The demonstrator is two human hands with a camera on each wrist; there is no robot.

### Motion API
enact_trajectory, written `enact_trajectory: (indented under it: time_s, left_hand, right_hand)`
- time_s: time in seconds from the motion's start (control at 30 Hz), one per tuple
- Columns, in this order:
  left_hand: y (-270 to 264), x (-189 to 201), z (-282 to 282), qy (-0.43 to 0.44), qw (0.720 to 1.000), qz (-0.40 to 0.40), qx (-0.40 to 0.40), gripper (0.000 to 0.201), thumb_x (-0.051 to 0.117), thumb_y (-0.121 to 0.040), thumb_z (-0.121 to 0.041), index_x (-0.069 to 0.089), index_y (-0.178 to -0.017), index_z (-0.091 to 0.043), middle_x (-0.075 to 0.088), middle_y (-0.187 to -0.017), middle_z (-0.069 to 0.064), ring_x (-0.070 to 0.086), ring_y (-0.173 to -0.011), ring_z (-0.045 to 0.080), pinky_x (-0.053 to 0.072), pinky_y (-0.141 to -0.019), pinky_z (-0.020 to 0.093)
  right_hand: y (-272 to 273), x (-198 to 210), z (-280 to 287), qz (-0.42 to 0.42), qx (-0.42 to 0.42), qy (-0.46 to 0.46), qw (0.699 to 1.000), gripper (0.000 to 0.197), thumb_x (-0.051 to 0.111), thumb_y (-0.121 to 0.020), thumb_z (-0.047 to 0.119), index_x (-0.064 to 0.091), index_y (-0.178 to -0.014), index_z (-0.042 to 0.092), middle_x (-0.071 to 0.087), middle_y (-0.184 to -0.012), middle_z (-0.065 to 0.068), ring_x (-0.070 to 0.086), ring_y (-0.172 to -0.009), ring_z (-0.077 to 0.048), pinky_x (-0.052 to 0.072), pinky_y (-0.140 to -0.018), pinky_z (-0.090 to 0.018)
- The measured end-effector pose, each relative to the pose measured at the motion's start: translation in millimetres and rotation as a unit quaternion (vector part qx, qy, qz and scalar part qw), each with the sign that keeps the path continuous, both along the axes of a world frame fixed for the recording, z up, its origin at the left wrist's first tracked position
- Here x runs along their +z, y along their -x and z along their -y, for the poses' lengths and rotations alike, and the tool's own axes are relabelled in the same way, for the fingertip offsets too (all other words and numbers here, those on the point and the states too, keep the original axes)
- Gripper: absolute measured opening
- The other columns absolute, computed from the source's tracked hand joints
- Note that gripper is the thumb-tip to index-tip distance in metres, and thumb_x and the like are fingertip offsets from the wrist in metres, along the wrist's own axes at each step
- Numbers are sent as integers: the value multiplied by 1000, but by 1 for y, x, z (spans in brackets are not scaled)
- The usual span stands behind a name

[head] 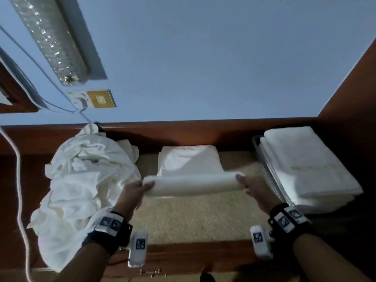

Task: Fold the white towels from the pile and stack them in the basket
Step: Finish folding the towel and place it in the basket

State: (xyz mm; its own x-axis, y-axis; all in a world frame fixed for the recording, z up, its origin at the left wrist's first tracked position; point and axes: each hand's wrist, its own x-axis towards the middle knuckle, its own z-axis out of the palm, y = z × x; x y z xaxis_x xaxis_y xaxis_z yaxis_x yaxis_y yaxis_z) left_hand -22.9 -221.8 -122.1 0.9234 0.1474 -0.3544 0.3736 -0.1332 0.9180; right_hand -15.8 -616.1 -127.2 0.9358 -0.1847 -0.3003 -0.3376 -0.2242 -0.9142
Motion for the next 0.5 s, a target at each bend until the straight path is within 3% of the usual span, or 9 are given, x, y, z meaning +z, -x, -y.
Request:
enact_trajectory:
  time_s: [0.07, 0.13, 0.2, 0.3, 0.33, 0.4, 0.43, 0.5]
  left_hand:
    - [38, -52, -4, -51, 998, -42, -15, 30, 85, -79, -41, 78, -89, -13, 77, -94, 13, 68, -91, 33, 50, -80, 39]
    - [73, -95, -7, -75, 994, -73, -24, 35, 82, -72, -47, 79, -83, -14, 78, -80, 4, 71, -87, 31, 51, -79, 39]
    - [104, -120, -5, -48, 994, -95, -36, 25, 85, -83, -36, 80, -89, -12, 80, -82, 1, 72, -87, 27, 52, -77, 37]
    - [135, -142, -4, -33, 994, -98, -44, 11, 77, -93, -25, 80, -96, -15, 81, -90, -1, 73, -82, 15, 53, -73, 31]
    - [141, -149, -5, -41, 993, -100, -51, 9, 77, -93, -24, 80, -96, -17, 81, -89, -2, 73, -80, 14, 52, -71, 30]
    - [150, -168, -7, -83, 987, -111, -83, 4, 77, -93, -25, 80, -96, -23, 81, -87, -6, 75, -82, 16, 54, -75, 35]
    - [154, -176, -7, -109, 982, -116, -101, 2, 77, -93, -25, 79, -93, -26, 80, -85, -7, 75, -82, 17, 55, -78, 37]
    - [157, -186, -6, -131, 977, -122, -116, 5, 78, -92, -24, 77, -92, -29, 80, -84, -8, 75, -83, 15, 56, -82, 38]
  right_hand:
    - [37, -46, -2, -55, 31, 71, 995, 30, 72, -97, 30, 77, -107, 2, 75, -103, -14, 69, -96, -29, 50, -81, -38]
    - [73, -77, -3, -116, 53, 83, 988, 25, 72, -97, 31, 77, -94, 7, 74, -89, -3, 69, -88, -23, 49, -75, -33]
    - [108, -92, -3, -128, 58, 85, 986, 18, 70, -98, 26, 73, -86, 14, 71, -83, 3, 67, -84, -18, 47, -70, -28]
    - [146, -111, 2, -127, 9, 39, 991, 12, 68, -98, 25, 73, -102, 15, 76, -98, 0, 70, -93, -16, 48, -71, -24]
    - [155, -124, 5, -134, 7, 33, 990, 20, 69, -95, 31, 74, -106, 15, 77, -102, 0, 71, -95, -16, 50, -75, -23]
    - [172, -152, 9, -178, 17, 66, 982, 36, 69, -95, 35, 70, -121, 9, 73, -120, -3, 68, -111, -17, 50, -94, -26]
    - [178, -163, 9, -205, 19, 92, 974, 37, 69, -98, 30, 66, -127, 7, 68, -126, -3, 64, -120, -21, 47, -102, -30]
    - [180, -178, 8, -221, 28, 124, 967, 29, 68, -99, 24, 67, -121, 5, 66, -125, -1, 62, -124, -26, 45, -104, -36]
